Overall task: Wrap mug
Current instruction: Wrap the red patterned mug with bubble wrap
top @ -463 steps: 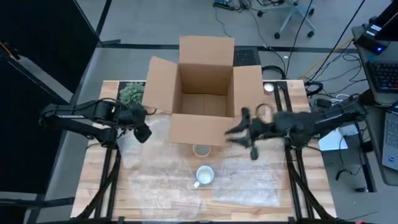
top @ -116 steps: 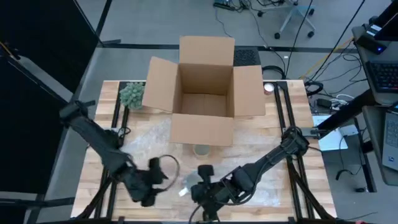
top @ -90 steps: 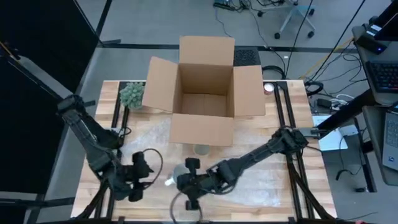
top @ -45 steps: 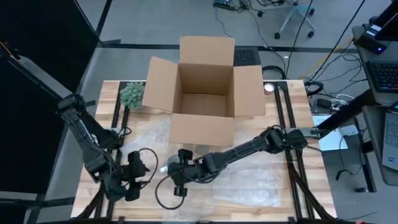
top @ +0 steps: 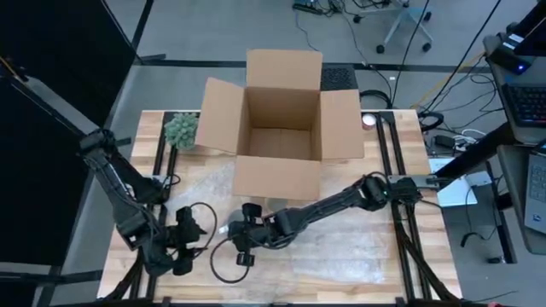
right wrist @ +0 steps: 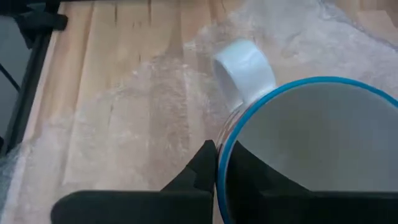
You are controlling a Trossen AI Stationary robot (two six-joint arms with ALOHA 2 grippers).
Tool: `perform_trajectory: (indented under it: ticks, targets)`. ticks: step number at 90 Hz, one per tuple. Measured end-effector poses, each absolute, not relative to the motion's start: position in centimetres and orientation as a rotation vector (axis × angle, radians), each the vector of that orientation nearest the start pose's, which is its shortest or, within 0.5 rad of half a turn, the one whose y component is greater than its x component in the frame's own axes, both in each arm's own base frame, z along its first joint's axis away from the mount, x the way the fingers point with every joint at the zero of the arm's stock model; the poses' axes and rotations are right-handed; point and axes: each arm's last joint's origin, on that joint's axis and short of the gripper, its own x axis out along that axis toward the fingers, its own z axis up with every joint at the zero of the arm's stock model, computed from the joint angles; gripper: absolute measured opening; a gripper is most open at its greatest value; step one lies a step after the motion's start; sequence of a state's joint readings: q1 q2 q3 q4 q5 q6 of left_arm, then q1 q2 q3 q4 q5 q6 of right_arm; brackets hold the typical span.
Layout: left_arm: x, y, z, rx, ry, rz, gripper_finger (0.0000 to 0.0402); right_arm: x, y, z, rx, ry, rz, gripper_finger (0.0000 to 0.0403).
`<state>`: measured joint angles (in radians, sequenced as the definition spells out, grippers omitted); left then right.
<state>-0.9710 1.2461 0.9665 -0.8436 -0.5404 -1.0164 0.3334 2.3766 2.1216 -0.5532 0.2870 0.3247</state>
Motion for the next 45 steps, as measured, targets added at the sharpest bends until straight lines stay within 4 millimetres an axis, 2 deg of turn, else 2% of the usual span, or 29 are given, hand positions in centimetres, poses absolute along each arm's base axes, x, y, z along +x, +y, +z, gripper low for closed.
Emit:
perform_trajectory:
  ticks: [12,34,45]
  targets:
    - [14.1,-18.0,26.0,-0.171,0.883,0.064,0.0205,50.5,16.7,20.0,0.064,0.788,-0.08,0.0004]
    - [14.1,-17.9,26.0,-0.169,0.878,0.067,0.0205,50.7,16.8,19.5,0.081,0.783,-0.088,0.0005]
    - [14.1,-17.9,26.0,-0.167,0.874,0.071,0.0205,50.7,16.8,19.5,0.093,0.793,-0.071,0.002]
